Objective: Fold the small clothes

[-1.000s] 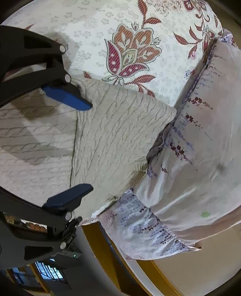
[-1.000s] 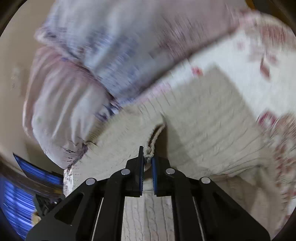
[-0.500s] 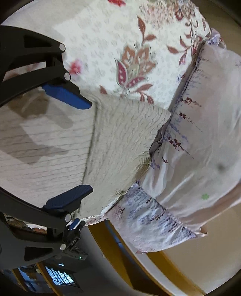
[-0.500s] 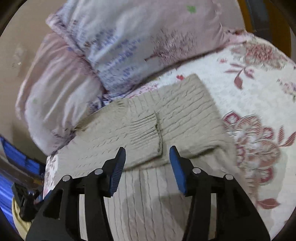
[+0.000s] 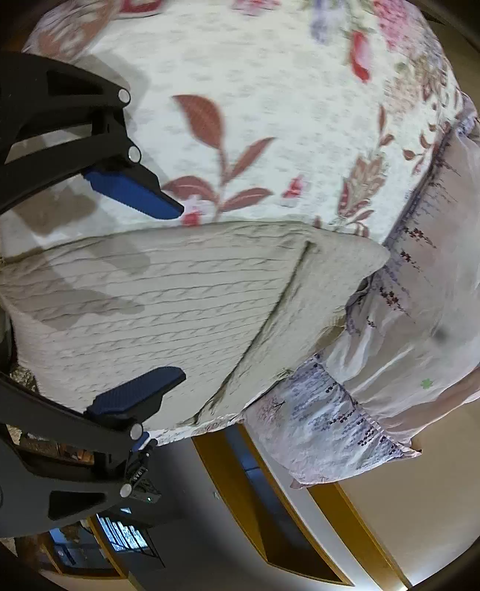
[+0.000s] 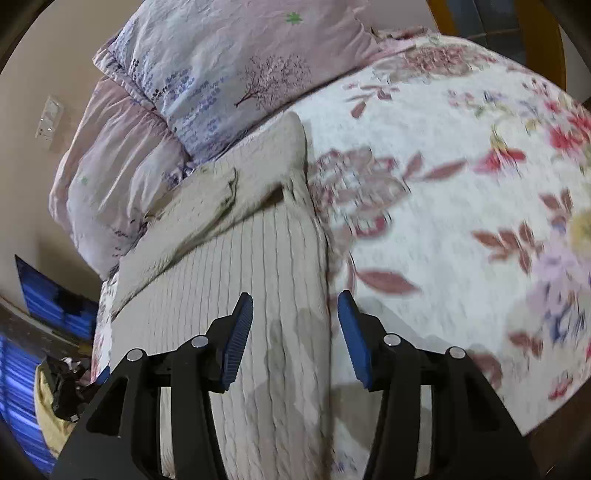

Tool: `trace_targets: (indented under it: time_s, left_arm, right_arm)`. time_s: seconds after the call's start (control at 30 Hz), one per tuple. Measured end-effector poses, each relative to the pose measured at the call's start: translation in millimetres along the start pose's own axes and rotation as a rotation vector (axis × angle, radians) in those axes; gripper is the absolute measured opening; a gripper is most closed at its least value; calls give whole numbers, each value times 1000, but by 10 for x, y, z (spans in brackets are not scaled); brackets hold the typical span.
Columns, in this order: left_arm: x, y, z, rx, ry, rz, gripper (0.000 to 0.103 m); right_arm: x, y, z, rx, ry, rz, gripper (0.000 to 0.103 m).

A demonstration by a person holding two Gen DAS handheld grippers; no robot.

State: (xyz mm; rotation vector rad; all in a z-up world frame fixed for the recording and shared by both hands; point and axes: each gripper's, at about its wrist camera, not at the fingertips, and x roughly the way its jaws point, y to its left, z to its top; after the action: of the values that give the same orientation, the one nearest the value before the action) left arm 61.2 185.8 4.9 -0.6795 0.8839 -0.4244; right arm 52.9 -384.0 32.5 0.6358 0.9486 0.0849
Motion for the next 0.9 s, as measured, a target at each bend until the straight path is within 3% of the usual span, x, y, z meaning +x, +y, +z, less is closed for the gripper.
trace_targets:
  time_s: [0.23,0.37,0.57,0.67,0.77,0.83,0.9]
  left_arm:
    - [-65,-24,-235,-12,-1,-49,63]
    - [-104,-21,-398,-40,23,-121,46]
    - [-149,-74,-653,-38,97,-208,39]
    - [-134,-148,-745,3,147,-211,38]
    - [-121,-207,-810,40,182,-211,38]
    - [-119,-240,-831,64,189,-199,31]
    - [-109,-256,-837,78,204,-189,7]
  right_arm:
    - [17,-52,-249,7,68,83,31]
    - [-24,-83,-409,23,103,170,18]
    - [-130,-31,-712,-7,162,255,17]
    - [-213,25,-839,-36,182,296,17]
    - [-240,123,-918,-80,202,285,17]
    - [-249,193,-939,-115,198,265,12]
    - [-278,254,-923,-137,167,252,8]
